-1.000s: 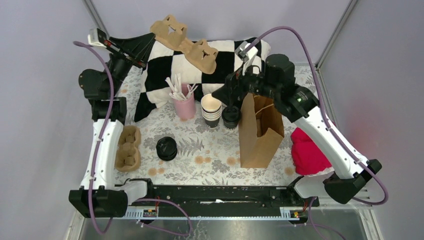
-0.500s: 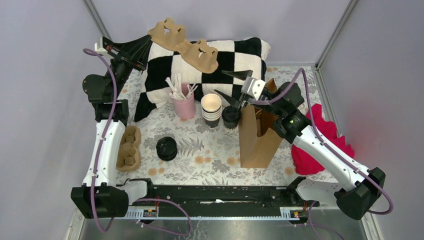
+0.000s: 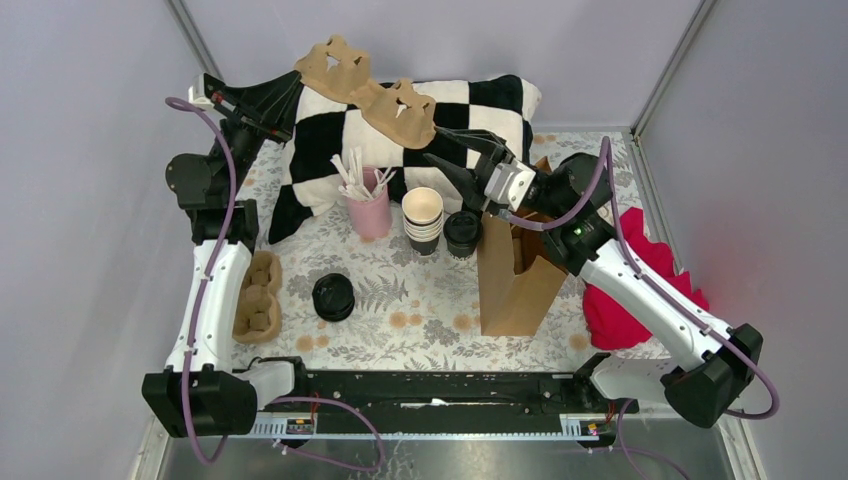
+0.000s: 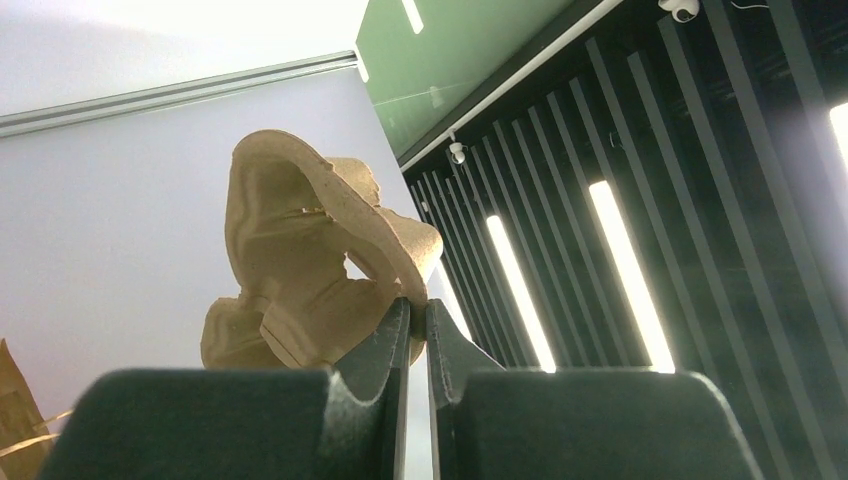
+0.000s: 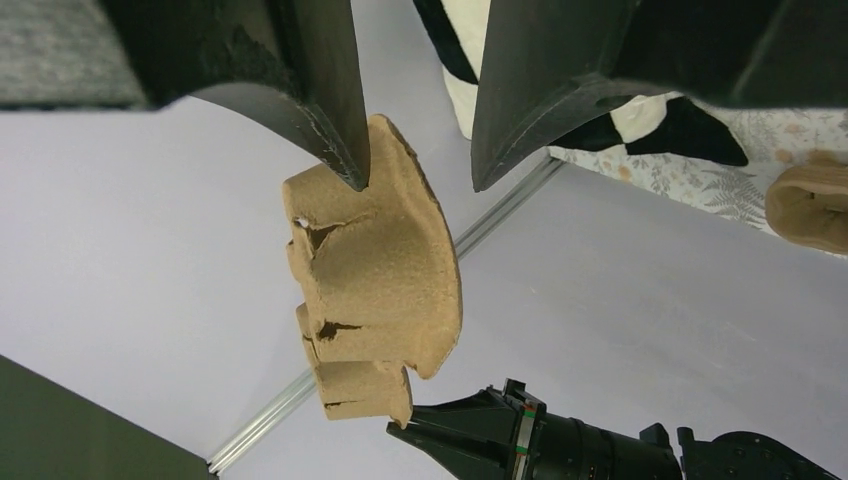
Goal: Pack the takeout coffee
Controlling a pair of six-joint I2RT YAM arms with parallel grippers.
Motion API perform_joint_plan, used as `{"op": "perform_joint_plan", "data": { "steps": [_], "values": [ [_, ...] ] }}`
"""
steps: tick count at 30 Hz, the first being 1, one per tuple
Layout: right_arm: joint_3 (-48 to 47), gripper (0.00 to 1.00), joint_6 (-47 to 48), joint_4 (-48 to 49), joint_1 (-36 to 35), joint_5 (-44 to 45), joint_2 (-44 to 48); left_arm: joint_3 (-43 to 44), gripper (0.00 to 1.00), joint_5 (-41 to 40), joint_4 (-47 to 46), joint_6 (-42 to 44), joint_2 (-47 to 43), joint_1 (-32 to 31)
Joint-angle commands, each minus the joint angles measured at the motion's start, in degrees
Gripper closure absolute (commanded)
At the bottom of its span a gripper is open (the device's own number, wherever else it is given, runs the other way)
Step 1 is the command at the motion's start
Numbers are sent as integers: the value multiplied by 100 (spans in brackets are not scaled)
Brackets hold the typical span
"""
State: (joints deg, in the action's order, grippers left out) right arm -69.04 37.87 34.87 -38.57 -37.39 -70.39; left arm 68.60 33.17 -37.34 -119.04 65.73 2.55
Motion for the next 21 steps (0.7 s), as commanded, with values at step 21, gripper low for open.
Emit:
{"op": "perform_joint_plan", "data": {
  "steps": [21],
  "values": [
    [-517,88,253,357,-22,-221,-273,-27,100,-35,-594,-865,-83,-114]
  ]
}}
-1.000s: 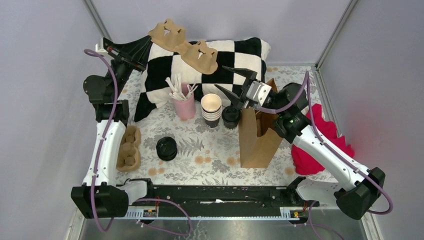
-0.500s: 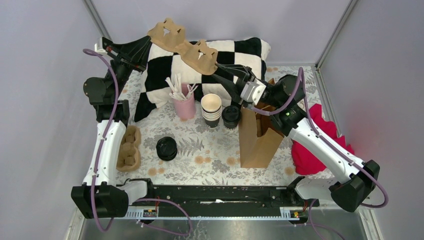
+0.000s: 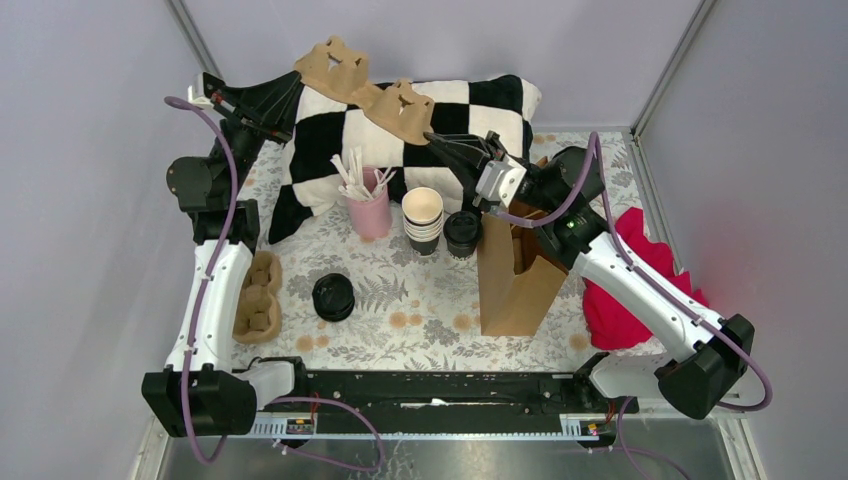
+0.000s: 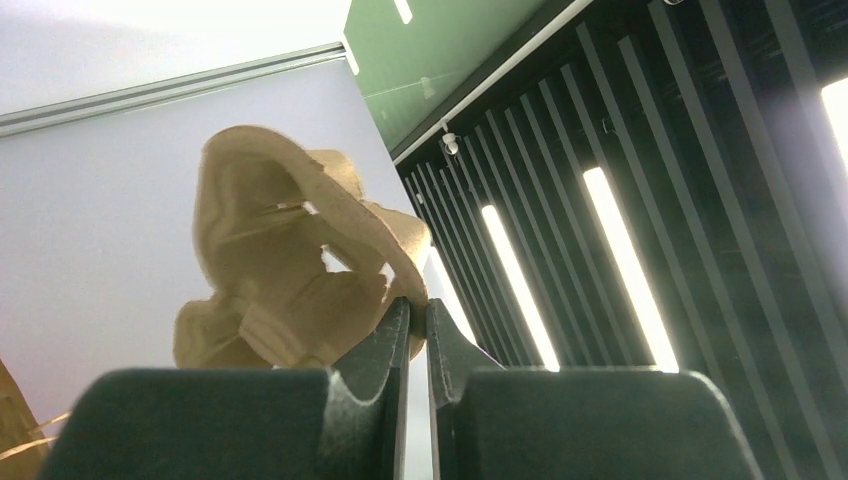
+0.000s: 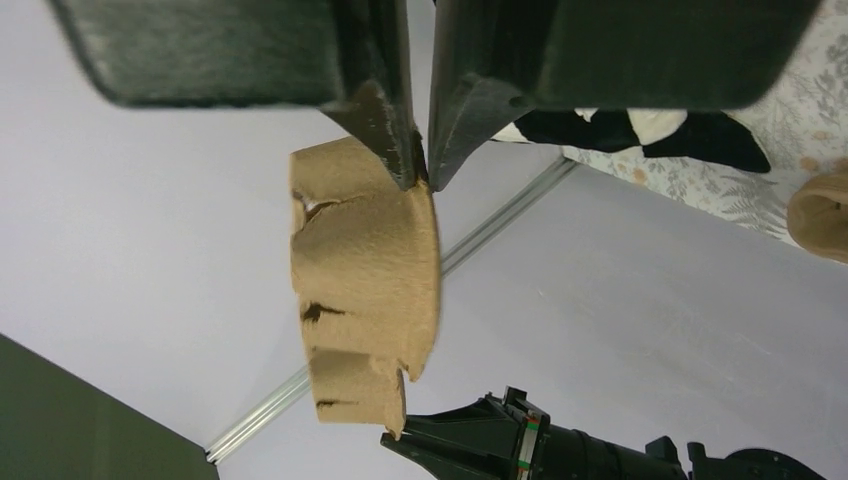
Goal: Pack the takeout coffee
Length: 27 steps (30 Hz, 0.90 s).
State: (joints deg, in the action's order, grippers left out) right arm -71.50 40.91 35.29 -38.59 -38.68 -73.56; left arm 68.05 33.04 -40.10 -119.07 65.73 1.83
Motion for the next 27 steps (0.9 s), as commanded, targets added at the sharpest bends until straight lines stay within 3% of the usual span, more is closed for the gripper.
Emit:
{"op": "perform_joint_plan", "data": {
  "steps": [1,3,4,8,10,12,16,18,22,27],
  "values": [
    [-249,96,-142,304,-17,-91,84,-9,100,-17,-302,-833,-93,-53],
    [-183,100,-432,286,-18,52,208,-120,100,-26,-274,-722,-127,-53],
    [-131,100,-650,286,-17,205,289,-204,93,-18,-251,-637,-161,-53],
    [164,100,-1415,-46,-22,1201,859,-490,36,147,311,283,-353,-45],
    [201,100,-1628,-627,-22,1891,1263,-554,17,309,765,1031,-456,-42],
    [99,100,-2018,-1226,-17,3020,1517,-456,7,447,1694,2043,-571,-42],
    [-795,100,-2813,-3061,-18,5602,1607,-202,1,337,3539,4168,-798,-140],
    [-1225,100,-3001,-3896,-22,6289,1610,82,1,35,4359,5068,-811,-597],
    [-1661,100,-3192,-4635,-24,7053,1828,362,1,-1463,5150,6264,-592,-2687],
    [-1656,100,-3077,-4730,-17,7032,2342,985,1,-3111,5744,7125,458,-5450]
  ]
}}
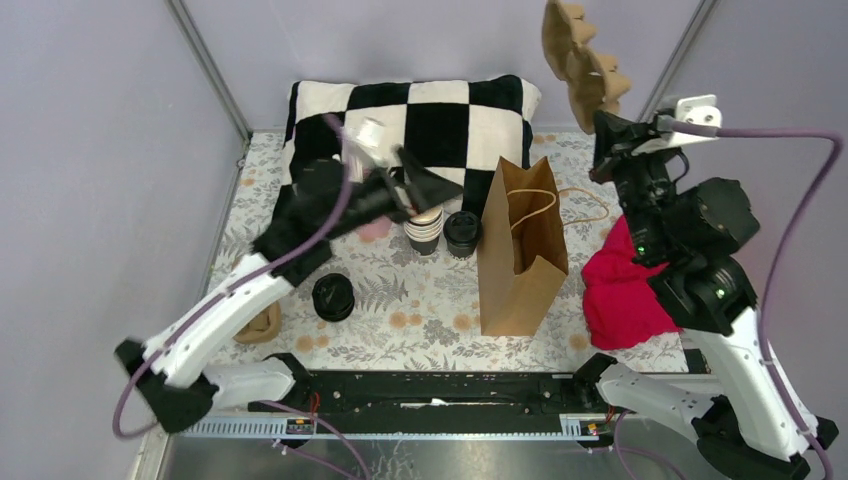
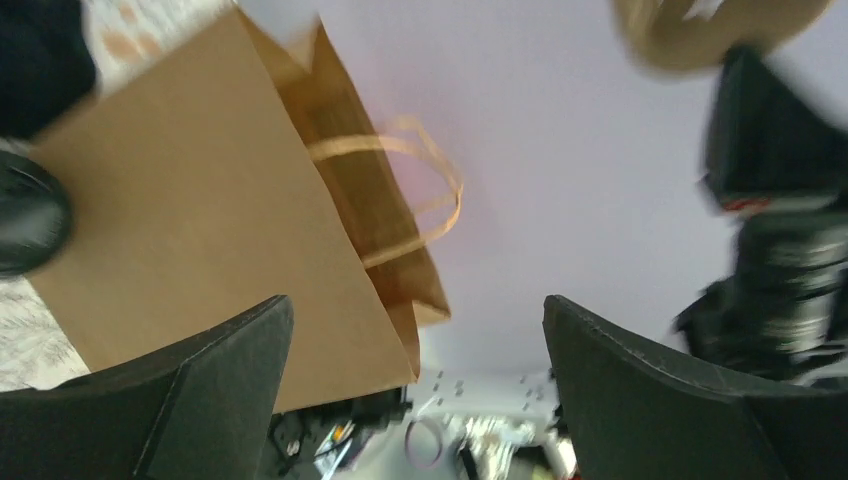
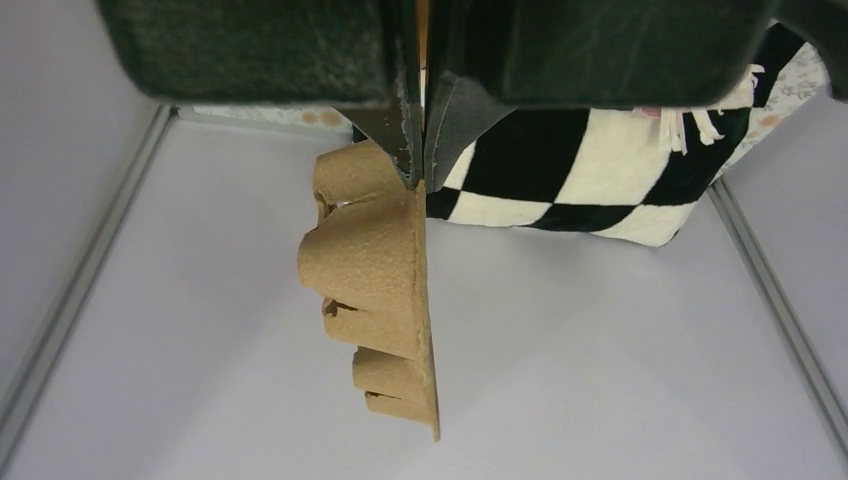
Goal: Pack the takeout coffee
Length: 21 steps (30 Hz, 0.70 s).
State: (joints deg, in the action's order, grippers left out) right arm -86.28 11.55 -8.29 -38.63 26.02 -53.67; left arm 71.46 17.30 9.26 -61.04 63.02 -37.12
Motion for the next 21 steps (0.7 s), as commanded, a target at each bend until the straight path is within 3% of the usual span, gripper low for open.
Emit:
{"op": "perform_joint_plan", "data": {
  "steps": [1,5,8,13,18,21],
  "values": [
    [-160,100,-125,-375,-13,495,461,943,2,-1888,1052,1560,1041,-1960],
    [-141,100,-226,-407,-15,424,779,2100,3,-3533,2001,2287,2059,-3240],
    [-120,100,-224,-549,-18,413,969,2485,3,-4533,2236,2728,2466,-3722],
    [80,100,-173,-527,-13,450,1302,3224,9,-5377,2726,2975,3118,-4013],
    [-129,100,-137,-906,-13,680,1232,3359,14,-5674,2788,2888,3226,-4040],
    [-106,100,-143,-1014,-13,644,1222,3463,4,-5830,2782,2851,3173,-4012]
  ]
}}
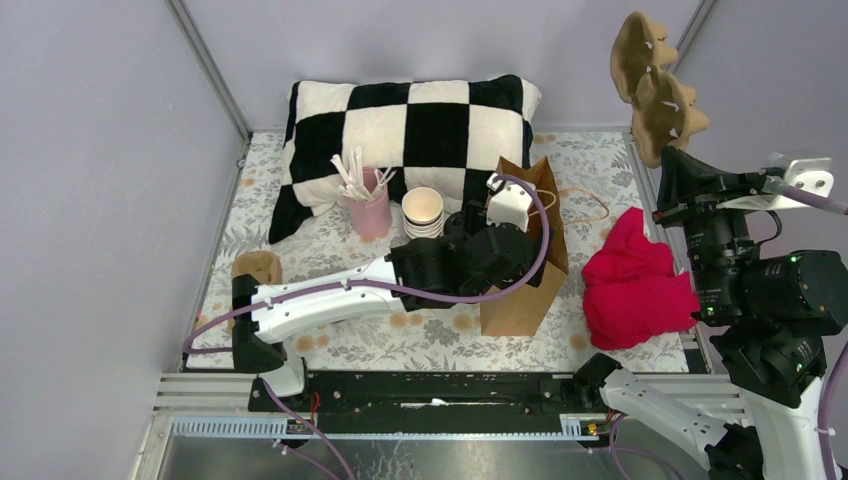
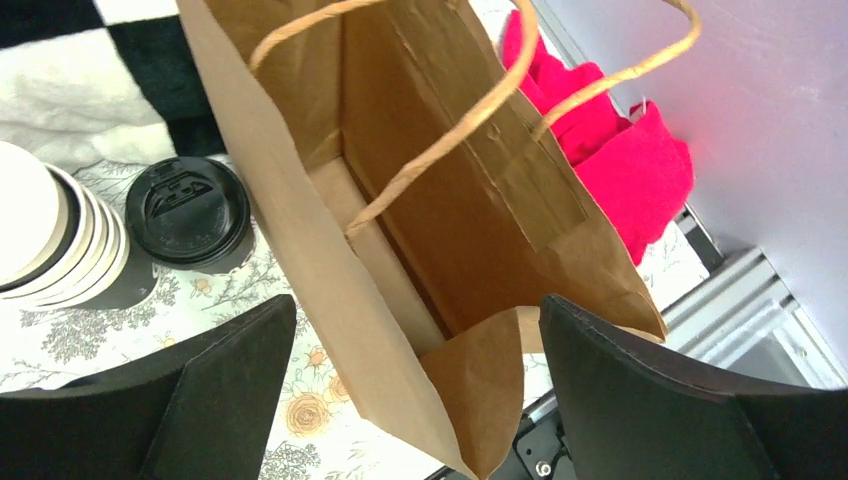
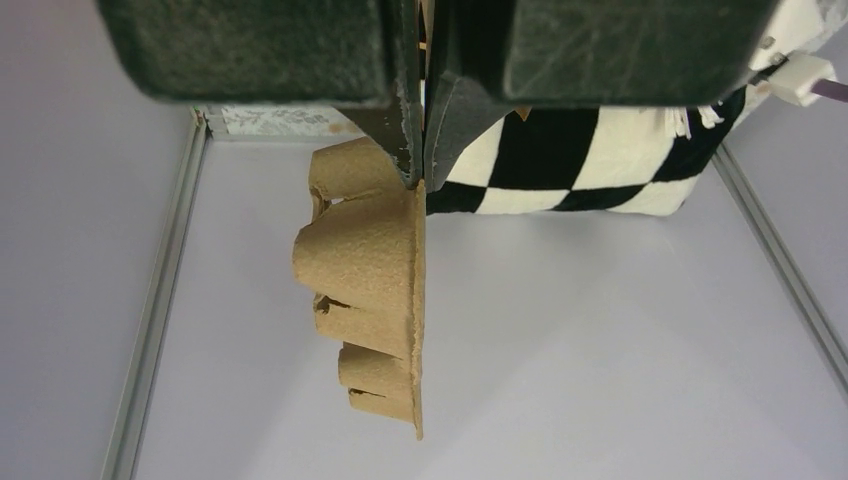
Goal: Pack the takeout coffee
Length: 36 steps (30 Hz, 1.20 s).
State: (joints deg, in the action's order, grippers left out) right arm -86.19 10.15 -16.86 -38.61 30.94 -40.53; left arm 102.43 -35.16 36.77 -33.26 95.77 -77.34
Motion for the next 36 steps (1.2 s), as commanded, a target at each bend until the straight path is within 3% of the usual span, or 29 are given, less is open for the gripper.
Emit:
{"op": "perform_joint_plan", "data": {
  "steps": [1,7,17,21,27,31,36],
  "values": [
    [-95,100,-9,-179,-15,115,-86,425,3,-622,31,88,-90,35],
    [-293,100,-334,-537,-15,-70,-167,629,12,-660,70,193,209,70],
    [-513,100,-549,-857,-20,-672,76,768,41,-1144,144,446,637,109],
    [-738,100,-512,-1200,-22,-651,-43,838,60,-1374,148,642,726,114],
    [-1701,100,-582,-2757,-17,-887,-508,698,92,-1476,70,1200,477,123],
    [-2065,100,-673,-3509,-16,-1109,-459,250,100,-1044,-259,1738,-26,123],
    [-2682,100,-857,-4651,-14,-1704,-421,-509,100,-285,-732,2228,-789,121]
  ]
}}
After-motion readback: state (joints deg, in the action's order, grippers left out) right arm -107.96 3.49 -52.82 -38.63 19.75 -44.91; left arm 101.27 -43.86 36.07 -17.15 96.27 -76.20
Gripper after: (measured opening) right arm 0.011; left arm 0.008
